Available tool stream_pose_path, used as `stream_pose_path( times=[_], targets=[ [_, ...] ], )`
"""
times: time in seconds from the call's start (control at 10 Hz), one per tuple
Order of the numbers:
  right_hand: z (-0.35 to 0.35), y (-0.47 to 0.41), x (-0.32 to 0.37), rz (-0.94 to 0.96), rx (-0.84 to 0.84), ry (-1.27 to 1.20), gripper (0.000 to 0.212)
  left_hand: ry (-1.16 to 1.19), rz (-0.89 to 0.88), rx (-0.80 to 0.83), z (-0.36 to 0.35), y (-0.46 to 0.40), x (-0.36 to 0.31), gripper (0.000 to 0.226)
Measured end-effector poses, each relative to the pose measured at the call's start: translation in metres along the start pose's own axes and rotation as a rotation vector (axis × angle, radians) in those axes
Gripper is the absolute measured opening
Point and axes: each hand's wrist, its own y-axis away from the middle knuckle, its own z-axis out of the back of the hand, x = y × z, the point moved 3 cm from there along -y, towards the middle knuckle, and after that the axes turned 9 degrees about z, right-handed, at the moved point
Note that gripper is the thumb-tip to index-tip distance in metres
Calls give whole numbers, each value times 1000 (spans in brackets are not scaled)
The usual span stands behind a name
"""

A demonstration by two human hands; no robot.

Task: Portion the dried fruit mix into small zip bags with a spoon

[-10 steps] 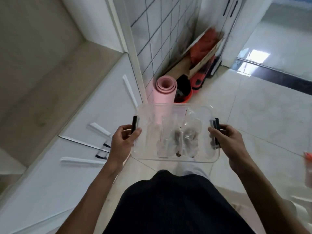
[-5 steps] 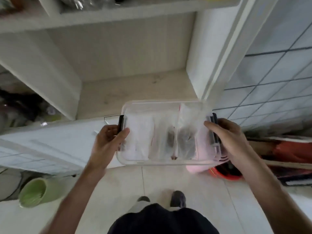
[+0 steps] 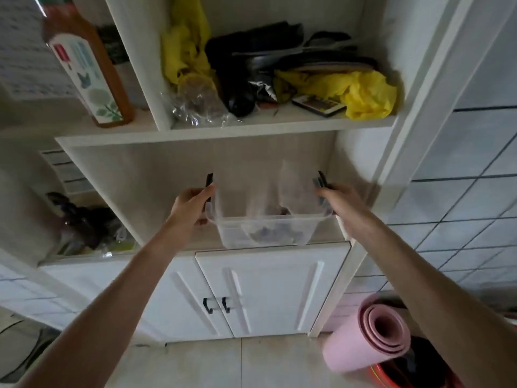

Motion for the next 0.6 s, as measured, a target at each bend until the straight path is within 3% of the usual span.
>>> stream_pose_path(
  times=[0.2,0.3,0.5,0.6],
  targets=[
    [-24,-37,-16,-49,-14,45,24,-27,85,36,-15,-45,3,26],
    [-30,-45,-10,-1,19,104,24,-26,125,30,-18,-55,4,39],
    [-28,-35,0,39,52,187,41,-79,104,15,-16,-56,3,42],
    [-12,-13,14,179,-23,325,47,-128,-79,-124,-3,-48,6,43]
  ],
)
